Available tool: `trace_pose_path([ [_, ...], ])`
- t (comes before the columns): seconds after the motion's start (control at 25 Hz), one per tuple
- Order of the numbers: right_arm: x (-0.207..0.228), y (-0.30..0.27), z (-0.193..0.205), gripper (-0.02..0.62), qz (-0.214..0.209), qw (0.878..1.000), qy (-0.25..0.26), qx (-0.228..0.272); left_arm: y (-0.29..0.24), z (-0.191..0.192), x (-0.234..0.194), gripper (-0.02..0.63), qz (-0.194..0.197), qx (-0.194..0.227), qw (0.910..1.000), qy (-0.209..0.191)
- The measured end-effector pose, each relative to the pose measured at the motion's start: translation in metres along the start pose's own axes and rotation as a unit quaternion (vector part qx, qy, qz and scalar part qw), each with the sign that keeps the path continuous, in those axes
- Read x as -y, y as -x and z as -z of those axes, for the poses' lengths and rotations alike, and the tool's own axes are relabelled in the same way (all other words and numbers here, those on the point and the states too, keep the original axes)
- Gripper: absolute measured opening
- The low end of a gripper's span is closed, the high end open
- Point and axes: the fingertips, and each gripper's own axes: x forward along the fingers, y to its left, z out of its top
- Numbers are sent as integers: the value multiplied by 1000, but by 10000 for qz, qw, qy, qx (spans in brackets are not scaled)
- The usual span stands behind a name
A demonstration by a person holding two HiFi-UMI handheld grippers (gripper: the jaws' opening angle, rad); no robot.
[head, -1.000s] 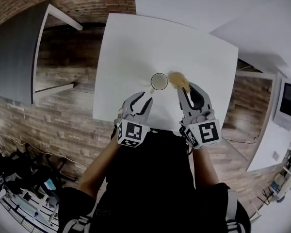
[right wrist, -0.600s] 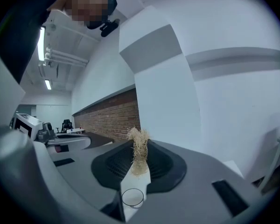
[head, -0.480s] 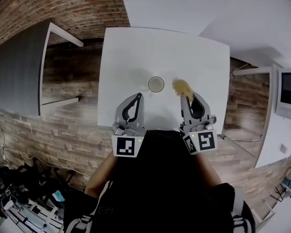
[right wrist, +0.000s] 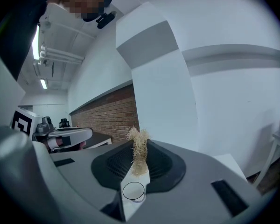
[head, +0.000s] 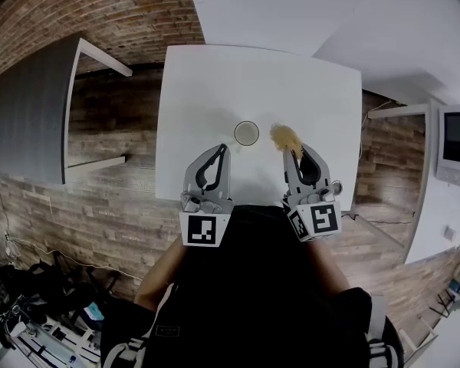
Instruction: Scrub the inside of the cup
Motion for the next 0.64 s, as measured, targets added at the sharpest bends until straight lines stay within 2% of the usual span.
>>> trace_pose_path([
  [0.64,-5,-6,4,60,-50,9999,70,-72,-6,2,-3,3,42,-13,10000,59],
])
